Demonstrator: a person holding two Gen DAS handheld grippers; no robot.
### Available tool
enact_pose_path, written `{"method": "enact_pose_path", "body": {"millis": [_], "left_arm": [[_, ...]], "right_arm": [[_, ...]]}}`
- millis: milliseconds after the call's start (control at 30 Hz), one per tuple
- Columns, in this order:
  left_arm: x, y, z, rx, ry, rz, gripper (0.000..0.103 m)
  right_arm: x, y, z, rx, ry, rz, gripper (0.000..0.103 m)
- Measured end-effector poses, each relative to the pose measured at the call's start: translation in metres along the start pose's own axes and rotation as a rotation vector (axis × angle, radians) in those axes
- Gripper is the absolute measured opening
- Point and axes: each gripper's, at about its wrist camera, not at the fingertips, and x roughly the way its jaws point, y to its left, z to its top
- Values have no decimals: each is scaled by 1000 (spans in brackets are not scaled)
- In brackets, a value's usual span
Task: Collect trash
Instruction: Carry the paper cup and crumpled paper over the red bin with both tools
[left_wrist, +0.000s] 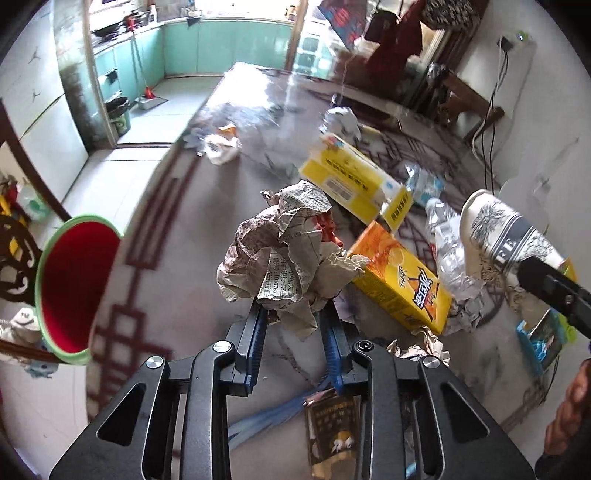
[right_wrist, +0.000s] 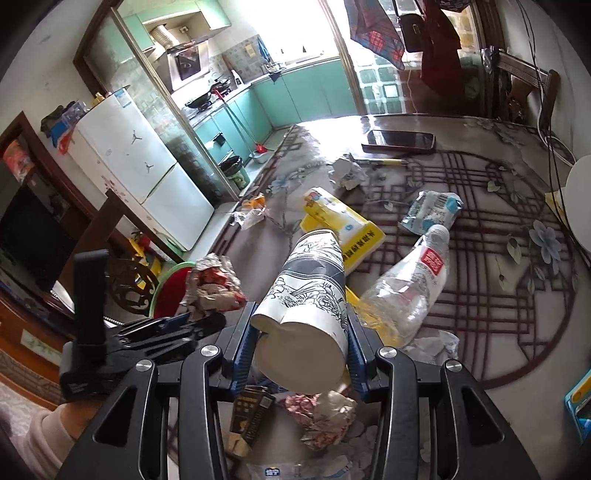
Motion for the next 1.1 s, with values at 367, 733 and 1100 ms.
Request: {"method": "enact_pose_path", "body": {"millis": [367,733,1100], "left_arm": [[-27,65,-1,-52,-55,60,28],[-30,120,12,-84,-60,70,29],[-29,176,22,-99,-60,79,29]], "right_arm": [[9,51,11,-67,-15,11,41],[25,100,21,-95,-26,9,41],[65,156,32,-139,-5,23,41]]}}
